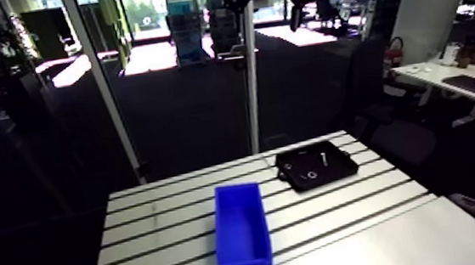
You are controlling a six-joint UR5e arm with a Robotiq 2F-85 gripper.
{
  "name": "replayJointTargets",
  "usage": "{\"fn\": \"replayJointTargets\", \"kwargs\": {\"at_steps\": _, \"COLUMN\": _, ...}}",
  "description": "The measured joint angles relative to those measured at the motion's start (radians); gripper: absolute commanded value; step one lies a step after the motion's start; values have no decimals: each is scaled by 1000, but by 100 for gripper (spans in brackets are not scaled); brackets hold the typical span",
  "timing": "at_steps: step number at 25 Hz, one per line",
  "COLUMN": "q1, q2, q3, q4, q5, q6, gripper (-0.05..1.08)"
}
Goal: Pick up the M10 bolt from the tray and put it into the blue bin.
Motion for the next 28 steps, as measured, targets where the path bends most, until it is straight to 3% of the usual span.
{"fn": "replayJointTargets", "kwargs": {"at_steps": 14, "q1": -143, "q2": 106, "q3": 25, "q4": -99, "q5": 3, "q6": -17, "gripper": 1}}
{"fn": "replayJointTargets", "kwargs": {"at_steps": 28, "q1": -175, "q2": 262, "q3": 26, "q4": -205, "q5": 0, "q6": -16, "gripper": 1}}
